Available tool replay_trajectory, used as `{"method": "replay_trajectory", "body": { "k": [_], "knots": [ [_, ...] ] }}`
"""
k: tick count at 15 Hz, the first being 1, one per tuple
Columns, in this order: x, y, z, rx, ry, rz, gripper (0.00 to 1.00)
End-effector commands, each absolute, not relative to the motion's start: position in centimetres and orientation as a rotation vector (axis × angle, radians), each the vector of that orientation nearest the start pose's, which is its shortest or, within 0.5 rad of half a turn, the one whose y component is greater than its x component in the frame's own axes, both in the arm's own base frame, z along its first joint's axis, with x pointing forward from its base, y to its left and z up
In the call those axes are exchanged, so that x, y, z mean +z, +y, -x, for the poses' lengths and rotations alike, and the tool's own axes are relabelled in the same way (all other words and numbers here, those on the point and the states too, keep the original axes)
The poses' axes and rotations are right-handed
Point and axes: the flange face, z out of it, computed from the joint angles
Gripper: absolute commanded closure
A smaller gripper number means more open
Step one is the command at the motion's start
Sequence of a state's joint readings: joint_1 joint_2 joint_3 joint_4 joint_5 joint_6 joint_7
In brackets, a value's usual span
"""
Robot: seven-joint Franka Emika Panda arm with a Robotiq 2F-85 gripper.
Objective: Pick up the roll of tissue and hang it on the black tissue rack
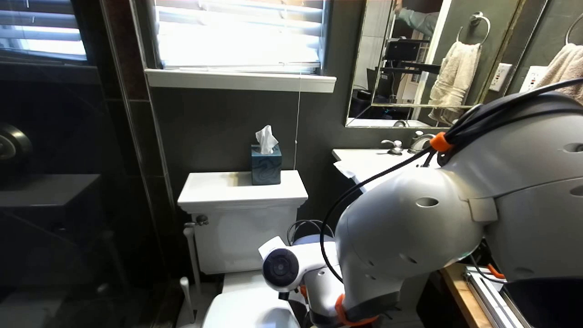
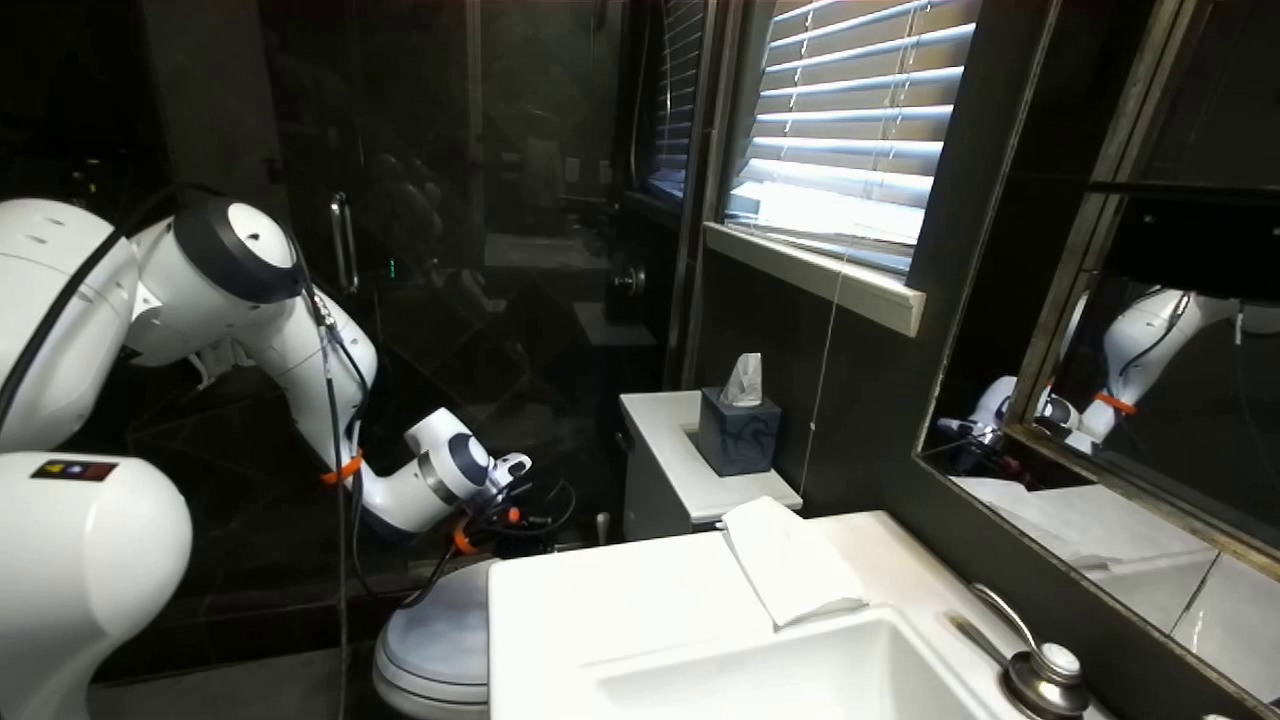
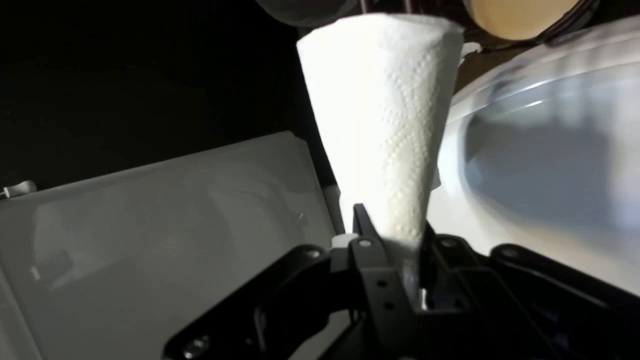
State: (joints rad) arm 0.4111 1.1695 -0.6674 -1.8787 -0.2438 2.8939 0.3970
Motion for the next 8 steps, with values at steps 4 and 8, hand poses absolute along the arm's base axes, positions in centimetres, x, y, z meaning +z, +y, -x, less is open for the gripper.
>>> {"method": "replay_trajectory", "body": {
  "k": [4,8],
  "knots": [
    [-1.12,-14.67,-56.22,-0.112,-0.032,-2.470,0.95],
    [-1.31,-14.82,-56.03,-0.152,-0.016,-2.466,0.95]
  ]
}}
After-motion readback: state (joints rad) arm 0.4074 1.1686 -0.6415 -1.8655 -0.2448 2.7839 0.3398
